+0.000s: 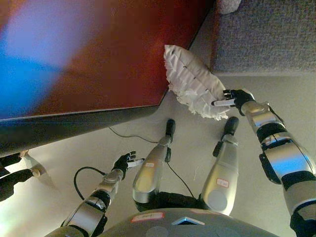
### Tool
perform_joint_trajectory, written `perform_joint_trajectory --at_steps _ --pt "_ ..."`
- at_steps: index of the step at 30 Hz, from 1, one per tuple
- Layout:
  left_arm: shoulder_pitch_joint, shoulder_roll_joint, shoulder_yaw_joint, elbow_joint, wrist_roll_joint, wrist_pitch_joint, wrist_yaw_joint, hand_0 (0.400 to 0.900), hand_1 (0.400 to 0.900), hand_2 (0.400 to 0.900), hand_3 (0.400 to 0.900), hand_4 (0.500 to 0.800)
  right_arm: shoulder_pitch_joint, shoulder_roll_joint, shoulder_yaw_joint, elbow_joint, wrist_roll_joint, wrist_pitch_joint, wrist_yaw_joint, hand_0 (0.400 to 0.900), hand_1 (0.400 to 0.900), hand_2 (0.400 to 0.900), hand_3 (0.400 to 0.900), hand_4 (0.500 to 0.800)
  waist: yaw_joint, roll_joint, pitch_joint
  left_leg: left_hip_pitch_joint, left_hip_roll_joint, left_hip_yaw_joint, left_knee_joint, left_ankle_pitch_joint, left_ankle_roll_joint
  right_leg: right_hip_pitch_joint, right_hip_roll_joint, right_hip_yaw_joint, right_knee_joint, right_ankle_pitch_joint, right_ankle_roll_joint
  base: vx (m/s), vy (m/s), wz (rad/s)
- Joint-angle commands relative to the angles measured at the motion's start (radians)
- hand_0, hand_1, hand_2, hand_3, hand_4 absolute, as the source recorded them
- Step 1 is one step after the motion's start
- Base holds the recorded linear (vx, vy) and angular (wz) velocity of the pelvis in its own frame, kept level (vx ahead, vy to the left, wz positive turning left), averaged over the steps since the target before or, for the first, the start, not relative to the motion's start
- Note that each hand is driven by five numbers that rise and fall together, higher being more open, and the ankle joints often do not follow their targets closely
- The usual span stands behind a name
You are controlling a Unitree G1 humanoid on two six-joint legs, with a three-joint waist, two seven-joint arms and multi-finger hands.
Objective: Pick up the pillow and put it on the sofa.
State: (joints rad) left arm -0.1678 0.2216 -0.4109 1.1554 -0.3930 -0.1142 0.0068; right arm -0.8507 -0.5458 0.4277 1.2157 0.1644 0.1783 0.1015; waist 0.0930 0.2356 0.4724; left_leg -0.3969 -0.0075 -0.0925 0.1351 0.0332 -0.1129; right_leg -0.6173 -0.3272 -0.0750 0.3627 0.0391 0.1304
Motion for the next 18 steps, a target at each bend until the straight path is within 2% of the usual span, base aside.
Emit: perform_joint_trajectory --at_steps 1,8,13,16,18 --pt "0.098 0.042 -0.037 -0.029 -0.056 -0.008 0.013 0.9 0.9 0.9 0.9 0.8 -0.142 -0.068 0.041 0.0 0.016 -0.005 -0.002 0.9 0.9 0.9 0.9 0.8 0.031 0.086 0.048 -0.066 0.023 -0.017 0.045 0.008 0.023 -0.014 -0.053 0.057 -0.012 0.009 0.031 -0.05 0.065 0.07" --pt "0.133 0.043 -0.058 -0.111 -0.095 -0.019 0.018 0.9 0.9 0.9 0.9 0.8 -0.23 -0.099 0.066 0.022 -0.057 0.044 -0.03 0.9 0.9 0.9 0.9 0.8 0.068 0.113 0.048 -0.167 0.004 -0.029 0.057 0.035 0.027 -0.083 -0.061 0.065 -0.023 0.026 0.039 -0.04 0.079 0.1" --pt "0.165 0.062 -0.067 -0.177 -0.159 -0.028 0.013 0.9 0.9 0.9 0.9 0.8 -0.306 -0.122 0.103 0.032 -0.135 0.1 -0.089 0.9 0.9 0.9 0.9 0.8 0.101 0.135 0.048 -0.244 -0.01 -0.039 0.072 0.047 0.03 -0.139 -0.071 0.062 -0.019 0.03 0.046 -0.06 0.049 0.14" --pt "0.183 0.068 -0.066 -0.201 -0.171 -0.049 0.006 0.9 0.9 0.9 0.9 0.8 -0.37 -0.131 0.127 0.051 -0.187 0.134 -0.115 0.9 0.9 0.9 0.9 0.8 0.124 0.15 0.048 -0.293 -0.018 -0.042 0.084 0.054 0.031 -0.177 -0.075 0.061 -0.013 0.033 0.047 -0.07 0.024 0.16" --pt "0.189 0.069 -0.069 -0.212 -0.175 -0.061 0.007 0.9 0.9 0.9 0.9 0.8 -0.407 -0.134 0.148 0.061 -0.215 0.166 -0.105 0.9 0.9 0.9 0.9 0.8 0.136 0.157 0.048 -0.322 -0.024 -0.044 0.094 0.058 0.032 -0.2 -0.078 0.061 -0.006 0.034 0.046 -0.07 0.012 0.17"
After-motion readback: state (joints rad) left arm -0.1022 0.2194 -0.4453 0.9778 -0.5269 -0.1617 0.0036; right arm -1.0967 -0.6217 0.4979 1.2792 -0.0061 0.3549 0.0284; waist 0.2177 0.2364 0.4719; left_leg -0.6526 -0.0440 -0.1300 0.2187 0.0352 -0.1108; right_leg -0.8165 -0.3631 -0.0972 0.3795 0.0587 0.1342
